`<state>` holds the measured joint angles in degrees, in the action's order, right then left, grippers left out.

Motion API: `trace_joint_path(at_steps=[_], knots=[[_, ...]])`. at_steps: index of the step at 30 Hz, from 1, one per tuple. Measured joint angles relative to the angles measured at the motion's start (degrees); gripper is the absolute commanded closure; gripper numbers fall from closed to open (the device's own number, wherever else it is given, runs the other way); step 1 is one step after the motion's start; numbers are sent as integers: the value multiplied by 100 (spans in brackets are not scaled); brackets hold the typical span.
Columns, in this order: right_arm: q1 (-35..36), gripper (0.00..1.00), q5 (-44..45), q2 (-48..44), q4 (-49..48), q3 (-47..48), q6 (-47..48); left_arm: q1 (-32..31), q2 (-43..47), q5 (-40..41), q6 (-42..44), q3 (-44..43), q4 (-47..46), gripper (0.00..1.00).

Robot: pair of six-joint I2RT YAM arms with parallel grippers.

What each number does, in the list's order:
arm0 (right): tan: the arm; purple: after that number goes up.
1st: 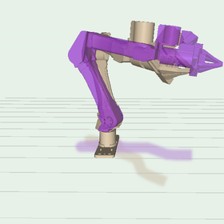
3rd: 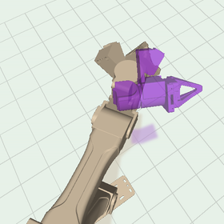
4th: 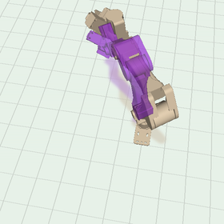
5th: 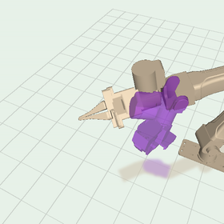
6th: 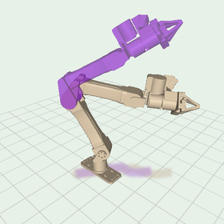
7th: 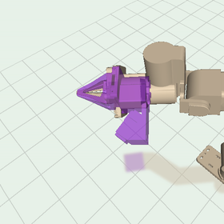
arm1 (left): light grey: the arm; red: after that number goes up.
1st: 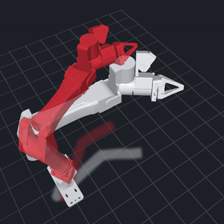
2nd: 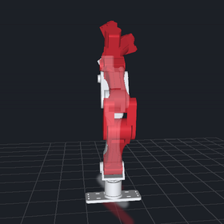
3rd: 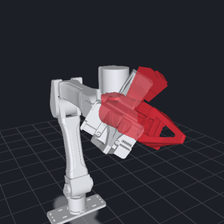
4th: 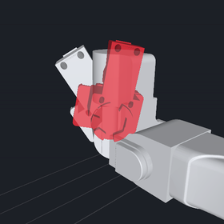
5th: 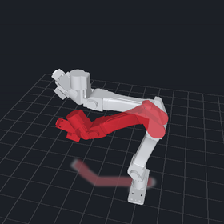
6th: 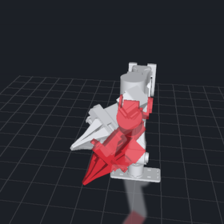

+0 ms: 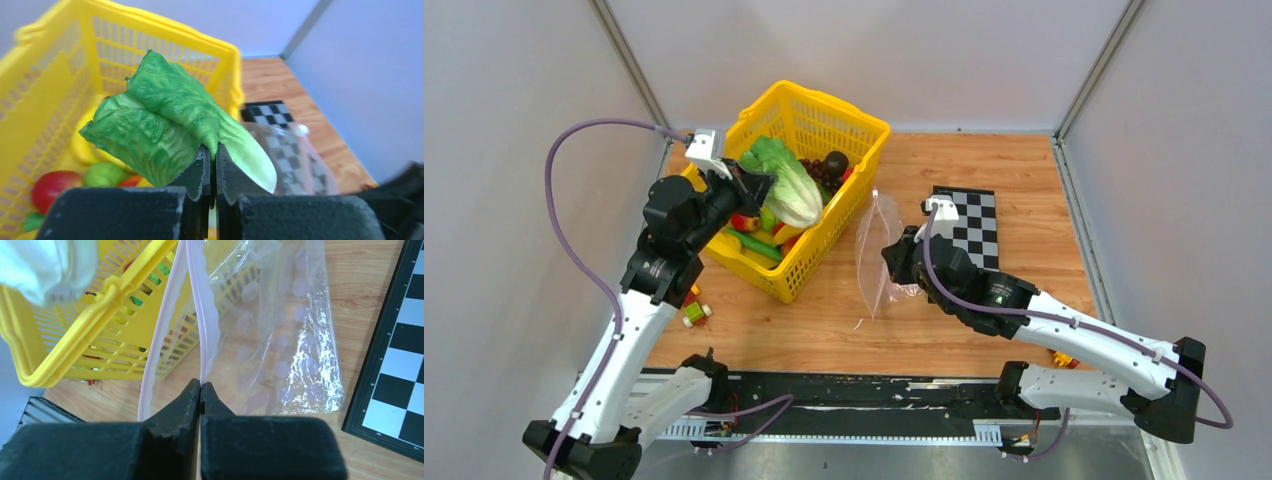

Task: Place the food in the zip-top bag and seal the zipper
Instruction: Pick up the fake vegetable from the bin, then place the fake vegetable in the zipper food storage bag.

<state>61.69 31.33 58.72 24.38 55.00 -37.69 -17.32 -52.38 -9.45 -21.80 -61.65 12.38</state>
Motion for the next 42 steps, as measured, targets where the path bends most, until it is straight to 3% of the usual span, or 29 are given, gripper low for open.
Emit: trace_joint_path(at_steps=[9, 23, 36, 42], knots=[[-17, 100, -144, 9, -275, -46, -170, -1427, 511, 310, -319, 11, 13, 100], [-267, 100, -675, 177, -501, -79, -422, -3001, 490, 1786, -365, 892, -758, 100], [-339, 100, -866, 468, -793, -343, -682, -3136, 841, 2424, -468, 1062, -1121, 100], [-387, 100, -1104, 444, -1150, -444, -907, -3147, 850, 2553, -688, 1554, -1432, 100]])
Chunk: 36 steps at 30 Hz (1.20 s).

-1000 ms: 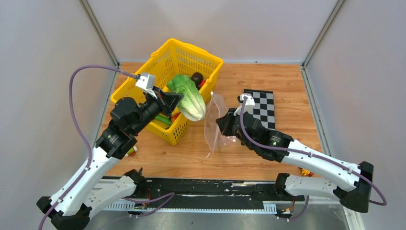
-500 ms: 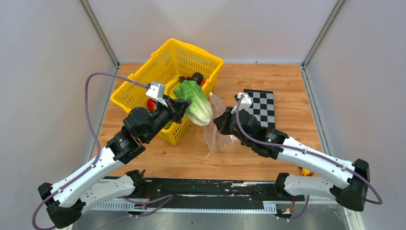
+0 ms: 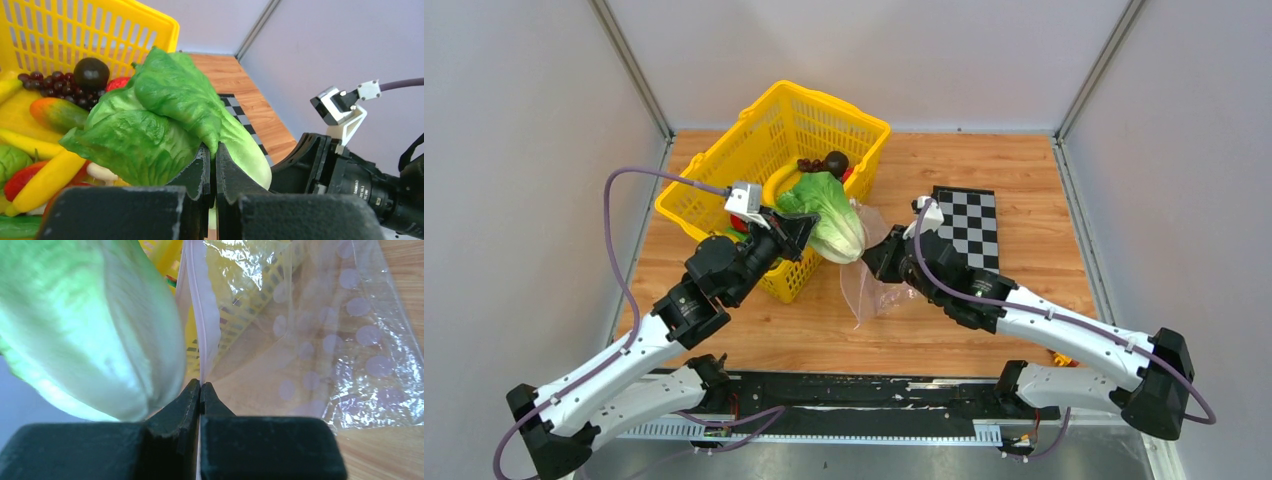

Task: Place the food in the zip-top bag and seal the zipper
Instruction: Place the fake vegetable in the zipper food storage bag.

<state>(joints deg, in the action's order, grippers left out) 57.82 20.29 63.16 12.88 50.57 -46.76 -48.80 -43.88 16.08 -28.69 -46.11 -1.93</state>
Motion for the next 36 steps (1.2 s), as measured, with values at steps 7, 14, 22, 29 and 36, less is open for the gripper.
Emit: trace_joint_path(at_steps=[7, 14, 22, 29, 36], knots=[[-136, 100, -188, -70, -306, -280, -369, -131, -26, 90, -256, 345, -428, 100], [-260, 100, -221, -444, -442, -616, -706, -195, 76, 452, -195, 363, -326, 100], [-369, 100, -437, -621, -671, -678, -894, -527, -136, 761, -70, 374, -389, 100], [-391, 100, -417, -581, -568, -682, -922, -984, -286, 1213, 221, 321, -343, 100], [-389, 100, -345, -457, -498, -688, -960, -1320, -393, 1755, 544, 133, -109, 100]])
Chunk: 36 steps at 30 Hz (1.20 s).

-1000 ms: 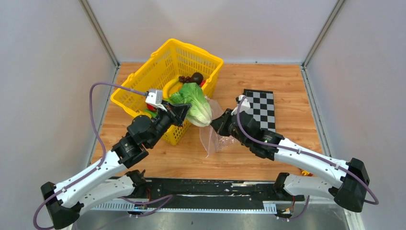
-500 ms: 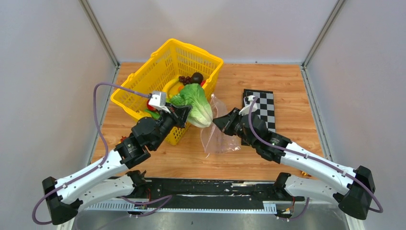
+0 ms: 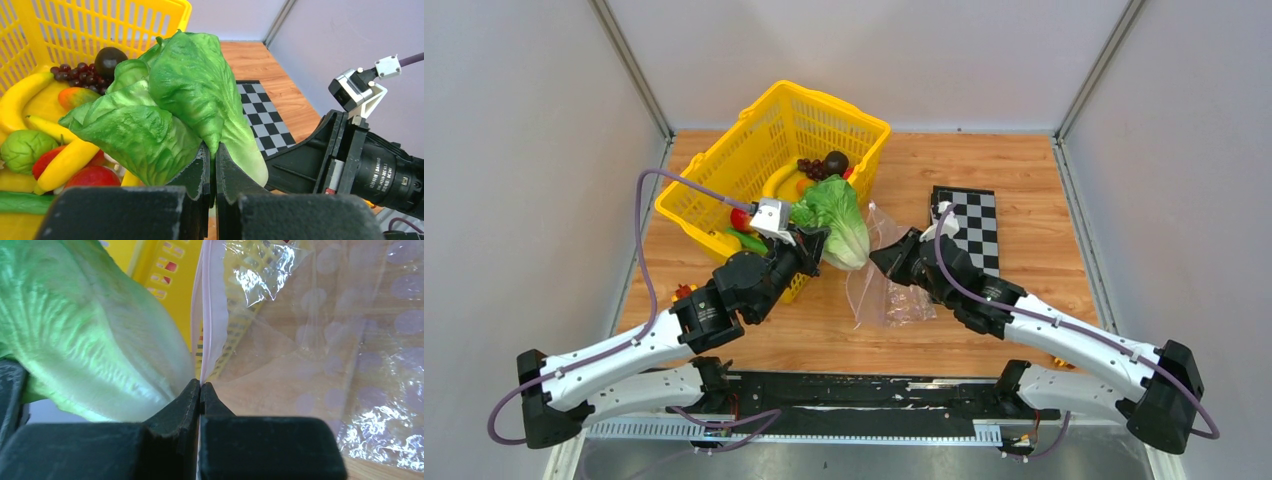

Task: Place the food in the zip-top bag and seal the zipper
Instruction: Place the fake vegetable in the zipper food storage bag.

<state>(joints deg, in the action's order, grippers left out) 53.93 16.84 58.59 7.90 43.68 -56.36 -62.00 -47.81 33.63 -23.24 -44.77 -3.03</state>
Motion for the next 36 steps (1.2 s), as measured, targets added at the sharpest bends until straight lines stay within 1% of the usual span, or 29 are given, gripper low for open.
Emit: trace_joint_path(at_steps=[9, 18, 25, 36], knots=[[0, 100, 190, 308, 140, 0, -68, -33, 52, 85, 55, -216, 170, 100], [-13, 100, -59, 551, -402, -11, -232, -33, 138, -210, -140, -81, 111, 100], [-37, 100, -144, 516, -494, -177, -339, -28, 151, -120, -260, 173, -9, 100], [-125, 100, -179, 59, -522, -310, -483, -28, 138, 216, -251, 282, 7, 100]])
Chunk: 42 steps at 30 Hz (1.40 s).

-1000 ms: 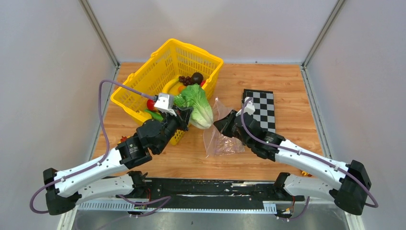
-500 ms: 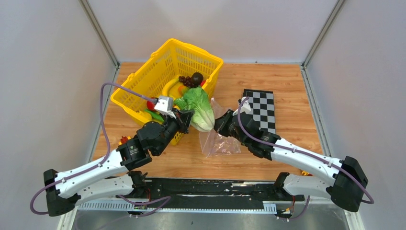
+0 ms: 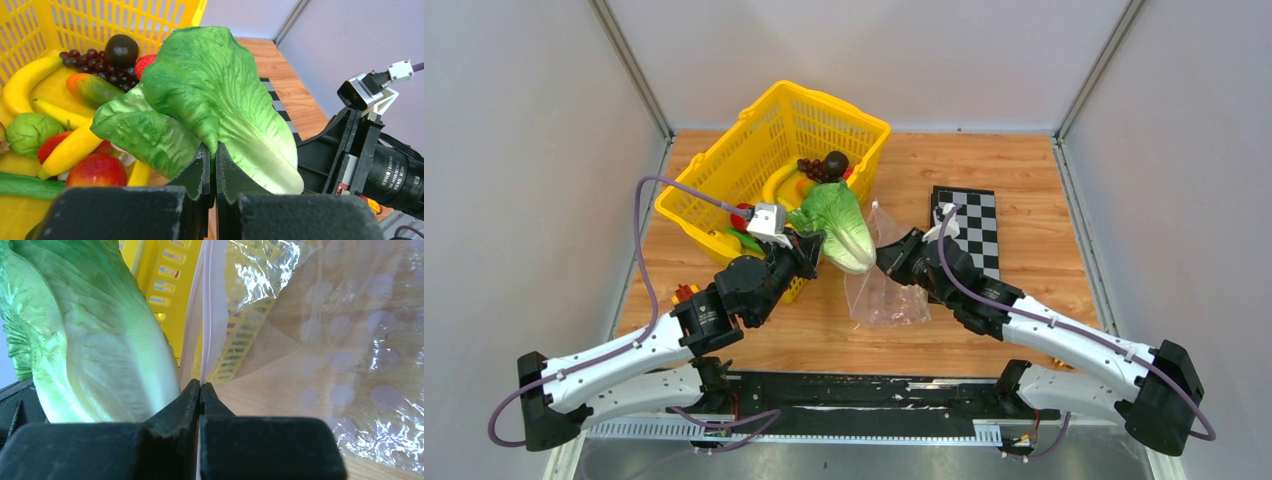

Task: Place the food in the zip-top bag and seal the zipper
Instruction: Place the fake vegetable in the zipper food storage bag.

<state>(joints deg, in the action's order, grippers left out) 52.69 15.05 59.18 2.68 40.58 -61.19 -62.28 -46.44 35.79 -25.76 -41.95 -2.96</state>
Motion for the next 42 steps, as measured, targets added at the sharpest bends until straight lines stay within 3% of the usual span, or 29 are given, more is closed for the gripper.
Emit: trace_joint_path(at_steps=[24, 42], knots=[[-151, 100, -219, -234, -61, -127, -175, -105, 166, 531, 57, 256, 184, 100], [-151, 100, -463, -260, -74, -129, -267, -896, -424, 2197, 398, -74, 334, 100]])
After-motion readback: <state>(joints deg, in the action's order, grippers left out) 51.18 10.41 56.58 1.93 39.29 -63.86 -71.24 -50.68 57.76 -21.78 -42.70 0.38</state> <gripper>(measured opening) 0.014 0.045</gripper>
